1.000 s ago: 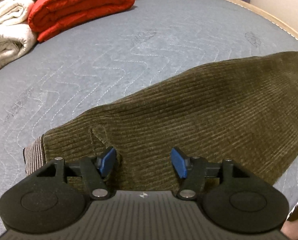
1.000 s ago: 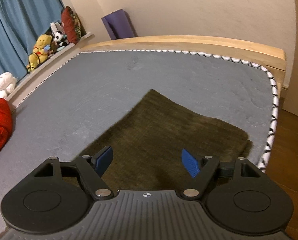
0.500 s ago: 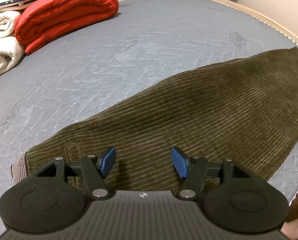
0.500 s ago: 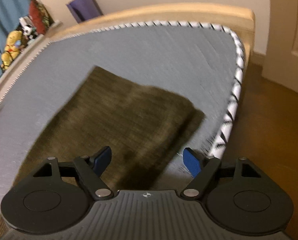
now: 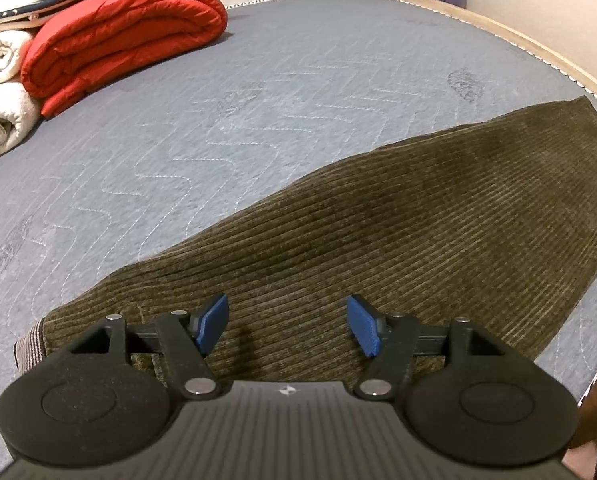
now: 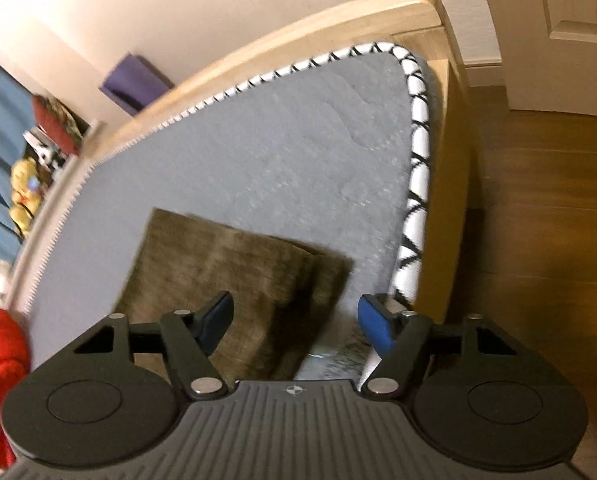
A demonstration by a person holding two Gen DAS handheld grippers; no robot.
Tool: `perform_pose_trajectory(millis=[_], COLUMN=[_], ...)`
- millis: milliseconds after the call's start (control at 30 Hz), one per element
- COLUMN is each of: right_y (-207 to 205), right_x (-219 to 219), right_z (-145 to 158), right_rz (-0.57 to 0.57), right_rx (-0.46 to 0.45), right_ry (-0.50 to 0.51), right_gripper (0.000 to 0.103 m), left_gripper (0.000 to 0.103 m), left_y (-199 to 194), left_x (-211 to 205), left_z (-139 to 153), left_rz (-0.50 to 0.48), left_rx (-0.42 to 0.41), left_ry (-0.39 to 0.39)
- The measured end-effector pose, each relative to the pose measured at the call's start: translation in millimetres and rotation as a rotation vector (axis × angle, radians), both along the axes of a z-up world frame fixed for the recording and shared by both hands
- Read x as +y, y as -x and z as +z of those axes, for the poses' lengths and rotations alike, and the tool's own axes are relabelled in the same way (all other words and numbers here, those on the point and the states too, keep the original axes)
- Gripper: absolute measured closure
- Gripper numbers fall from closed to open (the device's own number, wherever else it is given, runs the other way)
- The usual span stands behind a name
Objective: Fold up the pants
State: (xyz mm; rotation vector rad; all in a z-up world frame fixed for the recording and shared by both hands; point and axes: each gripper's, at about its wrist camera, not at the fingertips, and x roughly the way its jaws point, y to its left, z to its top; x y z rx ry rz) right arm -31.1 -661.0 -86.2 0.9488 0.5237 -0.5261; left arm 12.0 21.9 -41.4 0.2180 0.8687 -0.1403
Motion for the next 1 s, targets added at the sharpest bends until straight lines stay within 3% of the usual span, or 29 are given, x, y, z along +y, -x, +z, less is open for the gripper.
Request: perform_pose_trajectory(millis=[167, 233, 267, 300, 367, 467, 567, 700, 800, 900, 1000], right_y=[-14.2, -17.3, -16.1, -14.1, -12.5, -21.5, -34.6, -42.5, -33.5, -23.0, -14.7], right_x=[-1.0, -3.2, -6.2, -9.5, -8.9, 19.2, 70.7, 196.4, 309.6, 416.3, 500.6], right_z=[-12.2, -12.8, -15.7, -19.4, -20.2, 9.8, 64.0, 139.2, 161.6, 146.2, 96.8], right_rz=[0.042, 0.037, 0.006, -0.025, -0.07, -0.087, -0.012, 0.262, 0.55, 0.936, 1.376], right_rx=[-0.011, -0.02, -0.019, -0.019, -0.03, -0.01, -0.086, -0.212, -0.3, -0.334, -0.221], right_ry=[-0.075, -0.087, -0.113, -0.148, -0.18, -0.039, 0.148, 0.484, 0.699, 0.827, 0.823], right_gripper=[0.039, 0.048, 0.069, 0.083, 0.086, 0.087, 0.088, 0.089, 0.089, 0.088, 0.084], left_gripper=[0.03, 0.03, 0.03, 0.03, 0.03, 0.03, 0.03, 0.03, 0.03, 0.03, 0.03], left_y=[0.2, 1.5, 2.2, 3.1, 4.5, 6.2, 7.4, 7.4, 7.6, 8.8, 8.8], left_x=[0.8, 1.4, 2.3, 3.4, 6.4, 14.8, 29.0, 51.1, 66.3, 76.2, 81.0], left_z=[0.5, 2.1, 2.5, 3.6, 5.8, 10.8, 17.0, 21.7, 21.6, 19.6, 18.4], left_rz=[0.003, 0.002, 0.002, 0.005, 0.013, 0.031, 0.068, 0.129, 0.167, 0.184, 0.189], left_rx=[0.0, -0.004, -0.007, -0.01, -0.019, -0.033, -0.05, -0.06, -0.059, -0.049, -0.035], left_ry=[0.001, 0.004, 0.006, 0.007, 0.011, 0.022, 0.04, 0.059, 0.069, 0.07, 0.075])
